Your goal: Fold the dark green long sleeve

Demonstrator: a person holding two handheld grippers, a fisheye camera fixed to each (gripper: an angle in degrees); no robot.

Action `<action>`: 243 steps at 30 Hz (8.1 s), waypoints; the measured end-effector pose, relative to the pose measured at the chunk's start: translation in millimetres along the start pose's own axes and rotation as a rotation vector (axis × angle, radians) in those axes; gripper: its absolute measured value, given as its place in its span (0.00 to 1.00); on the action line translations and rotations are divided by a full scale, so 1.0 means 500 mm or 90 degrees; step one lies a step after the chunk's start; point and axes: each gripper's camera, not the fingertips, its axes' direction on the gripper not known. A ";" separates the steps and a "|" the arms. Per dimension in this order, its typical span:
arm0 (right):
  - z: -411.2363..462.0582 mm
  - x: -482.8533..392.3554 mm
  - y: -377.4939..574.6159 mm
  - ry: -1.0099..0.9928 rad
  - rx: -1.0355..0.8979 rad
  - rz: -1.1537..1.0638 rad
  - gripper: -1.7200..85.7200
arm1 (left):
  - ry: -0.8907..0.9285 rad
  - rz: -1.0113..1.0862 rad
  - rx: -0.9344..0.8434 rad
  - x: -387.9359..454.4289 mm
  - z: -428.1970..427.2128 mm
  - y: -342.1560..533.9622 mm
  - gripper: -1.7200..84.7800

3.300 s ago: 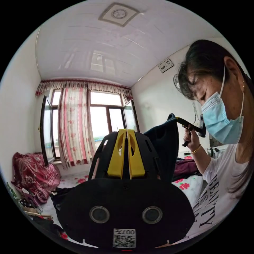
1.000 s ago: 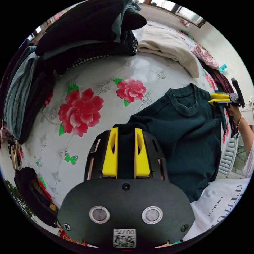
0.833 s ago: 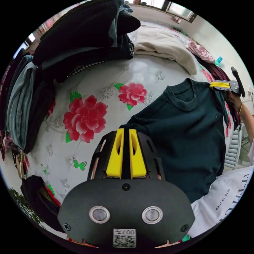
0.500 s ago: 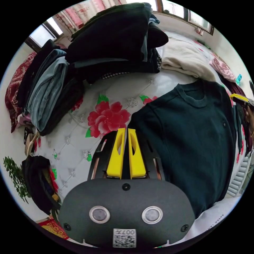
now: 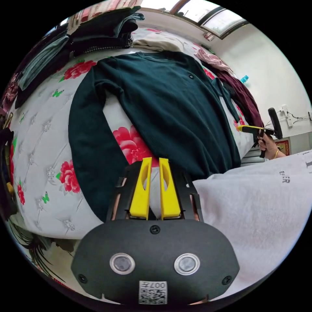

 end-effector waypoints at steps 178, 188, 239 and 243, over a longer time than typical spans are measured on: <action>-0.216 -0.462 0.049 -0.198 0.198 -0.524 0.02 | -0.044 -0.152 0.108 -0.072 -0.072 0.006 0.08; 0.093 -0.599 0.099 -0.210 -0.087 -0.517 0.04 | 0.021 -0.099 0.114 -0.089 -0.080 0.019 0.13; 0.168 -0.017 0.384 -0.207 -0.174 -0.129 0.02 | 0.030 -0.036 -0.161 -0.109 0.037 0.159 0.02; 0.034 0.022 0.401 -0.309 -0.127 -0.201 0.02 | 0.224 -0.012 -0.094 -0.159 -0.118 0.167 0.02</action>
